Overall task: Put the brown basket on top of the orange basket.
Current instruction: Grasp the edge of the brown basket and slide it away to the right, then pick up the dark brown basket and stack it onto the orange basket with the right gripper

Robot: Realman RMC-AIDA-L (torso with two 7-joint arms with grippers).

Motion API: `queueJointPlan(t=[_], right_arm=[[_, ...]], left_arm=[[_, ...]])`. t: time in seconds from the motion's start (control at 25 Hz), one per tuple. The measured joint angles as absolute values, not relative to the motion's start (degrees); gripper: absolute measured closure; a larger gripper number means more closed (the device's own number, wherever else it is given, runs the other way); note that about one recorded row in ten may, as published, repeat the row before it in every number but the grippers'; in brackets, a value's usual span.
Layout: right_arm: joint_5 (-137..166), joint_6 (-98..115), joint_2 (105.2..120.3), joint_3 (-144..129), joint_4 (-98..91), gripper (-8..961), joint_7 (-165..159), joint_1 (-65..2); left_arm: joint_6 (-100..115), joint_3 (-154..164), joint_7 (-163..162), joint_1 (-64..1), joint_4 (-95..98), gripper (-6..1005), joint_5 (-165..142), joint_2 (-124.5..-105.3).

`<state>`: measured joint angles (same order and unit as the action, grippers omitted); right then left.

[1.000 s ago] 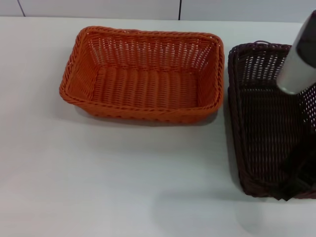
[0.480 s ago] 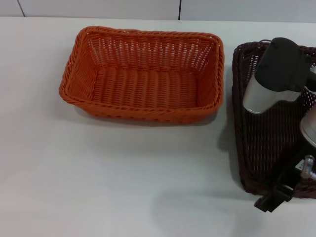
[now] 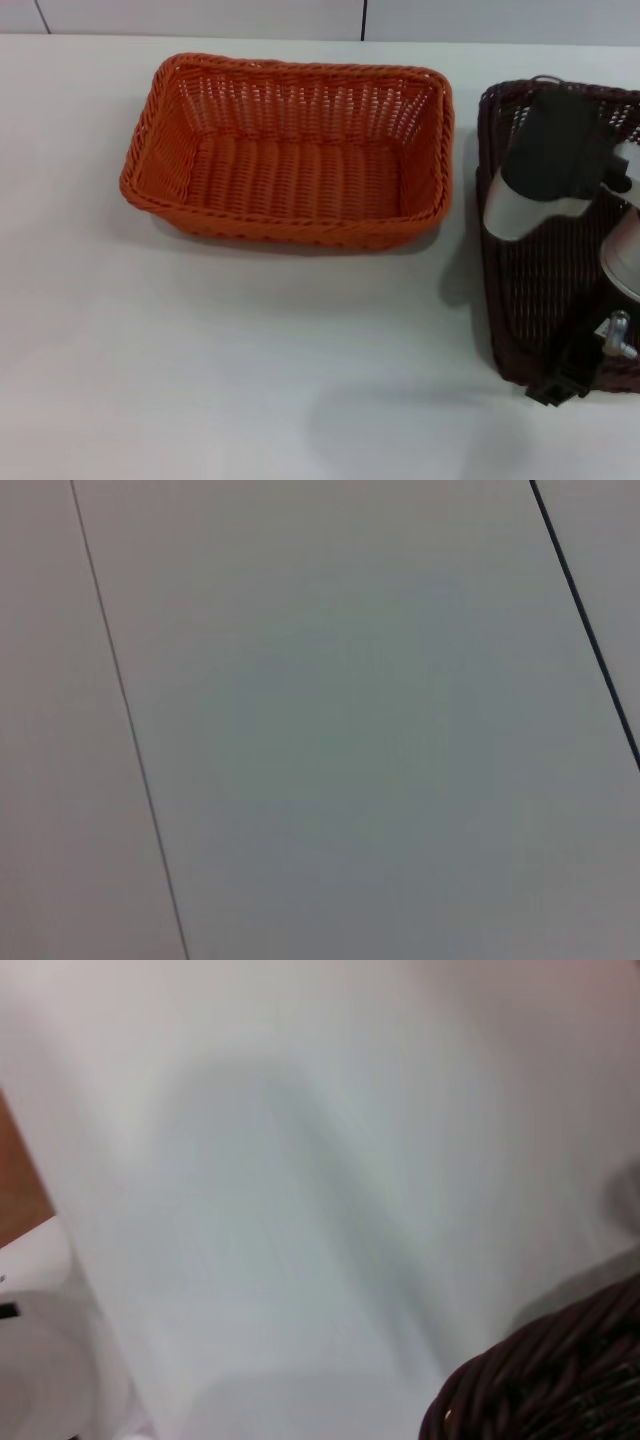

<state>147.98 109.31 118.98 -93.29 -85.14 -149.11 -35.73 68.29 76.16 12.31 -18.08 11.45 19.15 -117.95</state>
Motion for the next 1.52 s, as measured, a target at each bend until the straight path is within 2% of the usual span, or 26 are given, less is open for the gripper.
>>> queueJointPlan(t=[0.32, 0.52, 0.76, 1.2, 1.52], right_arm=[[148.1, 104.2, 118.99, -82.7, -93.8, 620, -155.6, -35.1], [145.9, 103.6, 119.0, -79.9, -99.3, 746, -157.3, -34.7], [143.7, 103.9, 119.0, -78.9, -109.4, 798, -159.8, -34.7], [144.0, 102.8, 118.82, -81.0, -117.7, 798, -157.1, -36.6], [145.3, 98.2, 118.82, -95.6, -117.9, 797, -133.8, -37.1]], left_arm=[[68.6, 76.3, 13.6, -17.7, 11.7, 226, 19.1, -117.98], [68.6, 76.4, 13.6, -17.6, 11.6, 226, 19.1, -118.03], [68.6, 76.5, 13.7, -17.7, 11.7, 226, 19.2, -118.03], [68.8, 76.0, 13.7, -17.9, 11.8, 225, 19.2, -117.96], [69.2, 75.9, 13.0, -17.7, 12.0, 225, 19.7, -118.05]])
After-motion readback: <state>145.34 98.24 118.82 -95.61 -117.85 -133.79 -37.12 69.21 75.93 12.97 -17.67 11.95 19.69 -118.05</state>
